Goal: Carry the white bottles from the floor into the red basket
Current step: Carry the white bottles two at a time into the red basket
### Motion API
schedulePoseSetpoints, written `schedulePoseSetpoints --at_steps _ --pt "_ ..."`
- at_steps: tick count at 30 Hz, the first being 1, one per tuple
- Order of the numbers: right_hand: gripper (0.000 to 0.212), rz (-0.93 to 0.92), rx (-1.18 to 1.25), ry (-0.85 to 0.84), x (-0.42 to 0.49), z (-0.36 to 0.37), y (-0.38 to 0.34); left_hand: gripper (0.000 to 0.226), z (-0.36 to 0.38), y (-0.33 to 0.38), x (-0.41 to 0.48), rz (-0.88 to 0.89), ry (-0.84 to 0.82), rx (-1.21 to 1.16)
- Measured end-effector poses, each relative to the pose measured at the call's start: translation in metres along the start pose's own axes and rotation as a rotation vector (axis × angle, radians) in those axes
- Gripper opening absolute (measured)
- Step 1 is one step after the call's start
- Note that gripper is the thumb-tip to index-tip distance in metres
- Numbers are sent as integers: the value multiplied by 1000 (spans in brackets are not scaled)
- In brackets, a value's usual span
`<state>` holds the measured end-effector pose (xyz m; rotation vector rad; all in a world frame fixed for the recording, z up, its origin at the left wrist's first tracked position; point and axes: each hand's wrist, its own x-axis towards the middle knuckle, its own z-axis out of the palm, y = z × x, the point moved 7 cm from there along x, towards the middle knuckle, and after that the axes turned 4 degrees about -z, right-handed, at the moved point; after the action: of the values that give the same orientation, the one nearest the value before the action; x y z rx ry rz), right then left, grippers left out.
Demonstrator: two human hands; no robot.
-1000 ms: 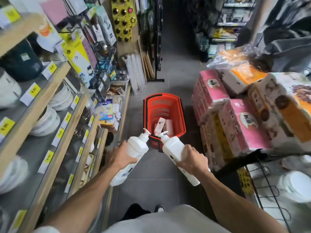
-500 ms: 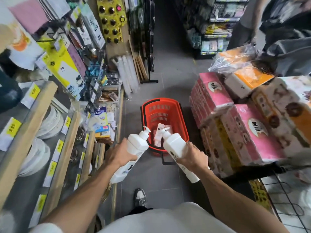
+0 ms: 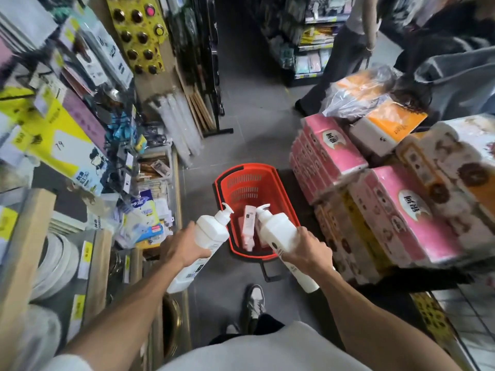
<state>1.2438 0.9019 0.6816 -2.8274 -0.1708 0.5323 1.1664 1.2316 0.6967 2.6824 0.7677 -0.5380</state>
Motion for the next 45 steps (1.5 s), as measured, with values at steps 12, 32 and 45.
schedulePoseSetpoints --at_steps 12,32,45 --pt "72 -11 56 -26 116 -19 -20 74 -30 49 95 0 -33 50" --pt "76 312 155 -70 191 0 -53 72 -47 89 258 102 -239 32" --pt "79 568 393 -96 221 56 -53 72 5 128 344 6 -341 -149"
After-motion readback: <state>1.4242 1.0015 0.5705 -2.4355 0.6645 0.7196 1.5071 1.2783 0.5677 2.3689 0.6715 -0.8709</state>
